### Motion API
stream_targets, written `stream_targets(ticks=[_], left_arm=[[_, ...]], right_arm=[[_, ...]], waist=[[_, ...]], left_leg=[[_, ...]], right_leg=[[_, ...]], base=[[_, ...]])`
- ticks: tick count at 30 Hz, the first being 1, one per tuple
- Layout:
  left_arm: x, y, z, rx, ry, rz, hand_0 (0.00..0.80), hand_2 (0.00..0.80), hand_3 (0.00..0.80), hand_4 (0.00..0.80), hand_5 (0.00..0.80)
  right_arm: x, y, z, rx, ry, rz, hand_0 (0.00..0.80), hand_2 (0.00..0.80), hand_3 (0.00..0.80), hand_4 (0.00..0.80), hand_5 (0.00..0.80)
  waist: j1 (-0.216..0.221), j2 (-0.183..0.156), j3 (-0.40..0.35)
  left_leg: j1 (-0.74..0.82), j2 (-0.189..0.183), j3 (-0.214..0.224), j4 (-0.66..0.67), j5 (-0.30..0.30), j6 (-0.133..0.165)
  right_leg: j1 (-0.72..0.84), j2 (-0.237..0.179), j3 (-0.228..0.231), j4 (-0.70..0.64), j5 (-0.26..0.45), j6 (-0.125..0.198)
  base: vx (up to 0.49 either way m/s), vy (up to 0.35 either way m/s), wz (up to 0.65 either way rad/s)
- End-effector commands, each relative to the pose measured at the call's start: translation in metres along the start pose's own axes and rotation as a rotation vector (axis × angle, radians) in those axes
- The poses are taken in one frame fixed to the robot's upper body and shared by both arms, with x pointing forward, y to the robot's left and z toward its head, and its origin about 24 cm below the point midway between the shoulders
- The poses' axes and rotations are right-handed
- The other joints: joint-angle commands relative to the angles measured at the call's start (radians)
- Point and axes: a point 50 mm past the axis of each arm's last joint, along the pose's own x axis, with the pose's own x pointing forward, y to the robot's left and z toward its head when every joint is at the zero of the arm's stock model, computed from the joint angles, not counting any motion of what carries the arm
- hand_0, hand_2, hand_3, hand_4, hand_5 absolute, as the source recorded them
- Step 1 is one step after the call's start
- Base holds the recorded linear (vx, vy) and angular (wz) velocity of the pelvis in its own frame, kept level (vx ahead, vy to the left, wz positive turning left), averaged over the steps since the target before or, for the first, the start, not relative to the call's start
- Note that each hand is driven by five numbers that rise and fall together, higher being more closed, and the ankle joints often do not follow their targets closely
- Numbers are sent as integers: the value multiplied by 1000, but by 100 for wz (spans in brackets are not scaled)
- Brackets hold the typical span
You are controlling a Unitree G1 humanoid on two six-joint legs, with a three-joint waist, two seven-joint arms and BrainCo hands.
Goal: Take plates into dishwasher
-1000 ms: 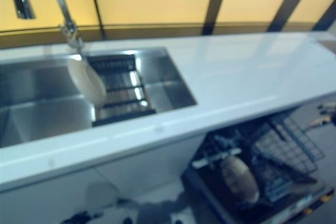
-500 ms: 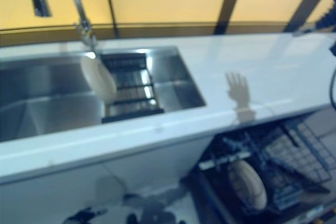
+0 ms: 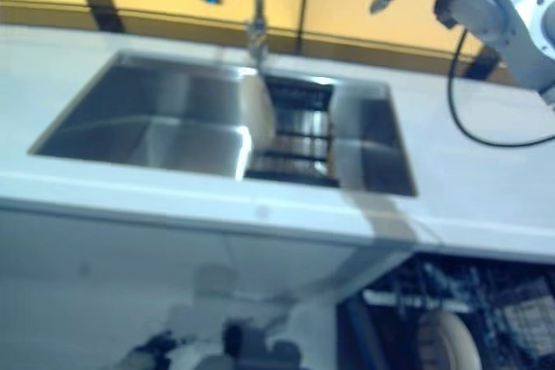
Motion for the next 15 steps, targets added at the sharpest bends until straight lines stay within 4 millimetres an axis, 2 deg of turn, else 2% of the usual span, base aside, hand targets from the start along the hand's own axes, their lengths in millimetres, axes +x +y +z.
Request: stream_targets(ticks=[1, 7, 15], left_arm=[[1, 7, 4, -6, -21, 33, 0, 0, 0, 0, 0], [0, 15, -1, -36, -18, 61, 0, 0, 0, 0, 0], [0, 30, 7, -72, -53, 97, 0, 0, 0, 0, 0]], right_arm=[[-3, -4, -2, -71, 4, -22, 0, 0, 0, 0, 0], [1, -15, 5, -105, -43, -17, 0, 0, 0, 0, 0], [14, -24, 25, -177, -119, -16, 0, 0, 0, 0, 0]], waist=[[9, -59, -19], [26, -89, -5], [36, -107, 59]], left_leg=[[69, -4, 62, -3, -94, -19], [56, -16, 49, -3, -106, -15], [1, -22, 35, -3, -96, -7]], right_leg=[[-46, -19, 3, -8, 79, 60], [-59, -24, 0, -8, 82, 70], [-118, -29, 5, -8, 109, 82]], base=[[80, 103, 10], [35, 75, 7], [-68, 38, 1]])
